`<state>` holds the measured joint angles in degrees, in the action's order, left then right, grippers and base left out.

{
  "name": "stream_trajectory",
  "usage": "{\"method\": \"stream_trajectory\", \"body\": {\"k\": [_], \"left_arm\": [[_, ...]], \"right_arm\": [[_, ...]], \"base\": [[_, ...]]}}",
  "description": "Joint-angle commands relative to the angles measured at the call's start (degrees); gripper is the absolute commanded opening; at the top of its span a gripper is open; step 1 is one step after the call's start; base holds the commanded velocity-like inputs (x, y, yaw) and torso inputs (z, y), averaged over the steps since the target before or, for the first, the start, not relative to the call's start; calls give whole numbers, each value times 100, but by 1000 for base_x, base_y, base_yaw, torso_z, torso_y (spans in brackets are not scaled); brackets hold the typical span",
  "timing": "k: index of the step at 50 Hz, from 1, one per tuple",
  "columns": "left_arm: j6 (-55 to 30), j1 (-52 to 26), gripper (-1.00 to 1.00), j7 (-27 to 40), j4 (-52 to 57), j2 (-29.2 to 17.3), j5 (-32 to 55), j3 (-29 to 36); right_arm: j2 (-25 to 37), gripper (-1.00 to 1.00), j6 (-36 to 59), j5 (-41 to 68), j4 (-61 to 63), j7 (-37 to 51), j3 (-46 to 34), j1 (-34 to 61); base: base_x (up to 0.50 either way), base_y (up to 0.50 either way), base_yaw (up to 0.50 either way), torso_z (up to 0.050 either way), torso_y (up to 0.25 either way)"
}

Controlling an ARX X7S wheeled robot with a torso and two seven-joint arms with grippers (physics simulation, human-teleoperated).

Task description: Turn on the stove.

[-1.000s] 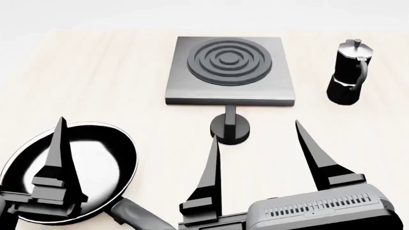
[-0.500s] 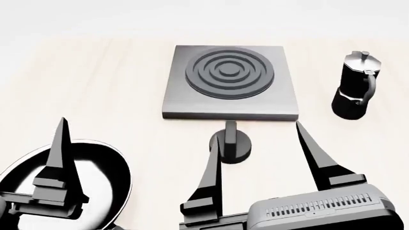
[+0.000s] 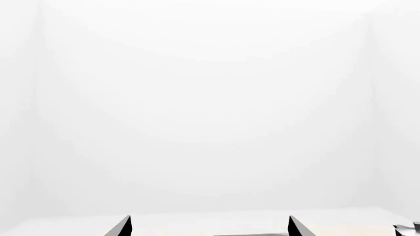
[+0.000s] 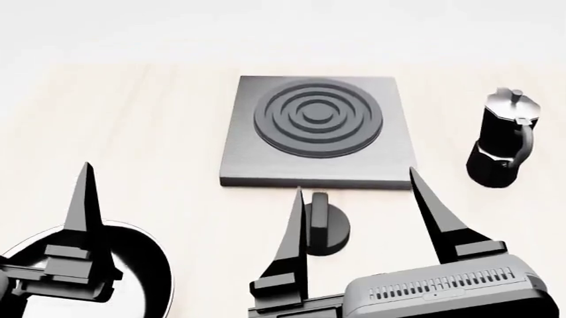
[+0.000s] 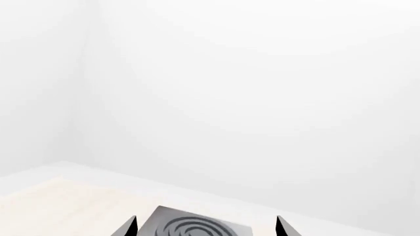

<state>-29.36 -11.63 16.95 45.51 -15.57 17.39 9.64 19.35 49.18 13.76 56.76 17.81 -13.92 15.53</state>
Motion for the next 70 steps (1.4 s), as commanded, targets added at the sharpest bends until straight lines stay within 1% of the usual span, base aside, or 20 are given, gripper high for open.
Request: {"method": "stream_trajectory", "body": {"k": [1, 58, 63, 70], "left_arm": [[27, -7, 100, 40, -21, -31, 26, 24], [83, -37, 100, 226, -37, -182, 146, 108], [79, -40, 100, 240, -22, -193, 177, 99], [81, -32, 100, 266, 23, -219, 193, 99]], "right_arm": [[32, 100, -2, 49, 5, 41, 0, 12], [169, 100, -72, 217, -22, 265, -91, 60], [179, 100, -231, 218, -137, 252, -72, 2], [157, 100, -203, 261, -237, 259, -112, 15]], "base": [[168, 0, 0, 0, 0], [170, 0, 0, 0, 0], [32, 0, 0, 0, 0], [0, 0, 0, 0, 0]]}}
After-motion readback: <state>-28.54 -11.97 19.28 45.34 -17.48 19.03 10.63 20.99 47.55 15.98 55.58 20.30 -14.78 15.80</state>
